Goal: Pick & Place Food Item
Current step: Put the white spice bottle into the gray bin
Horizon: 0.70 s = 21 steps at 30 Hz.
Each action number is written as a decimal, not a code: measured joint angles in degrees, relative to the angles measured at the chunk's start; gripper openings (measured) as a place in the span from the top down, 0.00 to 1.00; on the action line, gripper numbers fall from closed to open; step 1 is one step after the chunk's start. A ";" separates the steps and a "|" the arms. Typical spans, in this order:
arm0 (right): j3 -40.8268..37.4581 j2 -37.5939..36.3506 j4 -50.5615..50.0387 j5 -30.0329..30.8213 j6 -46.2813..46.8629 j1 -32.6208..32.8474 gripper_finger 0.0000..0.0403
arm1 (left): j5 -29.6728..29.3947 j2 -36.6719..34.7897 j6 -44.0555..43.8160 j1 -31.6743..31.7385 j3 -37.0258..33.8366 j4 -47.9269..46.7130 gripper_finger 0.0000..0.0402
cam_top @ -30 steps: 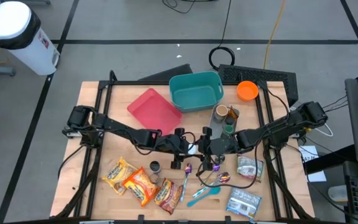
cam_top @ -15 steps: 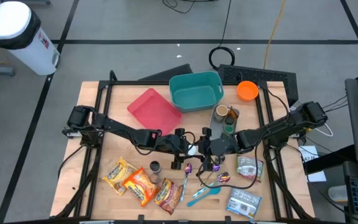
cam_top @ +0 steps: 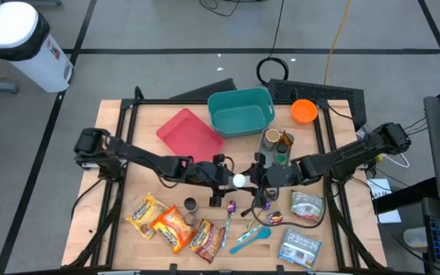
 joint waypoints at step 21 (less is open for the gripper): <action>-4.81 -14.62 -18.86 27.32 18.41 1.32 0.55 | 0.13 -7.92 -4.16 -0.10 0.09 -9.03 0.32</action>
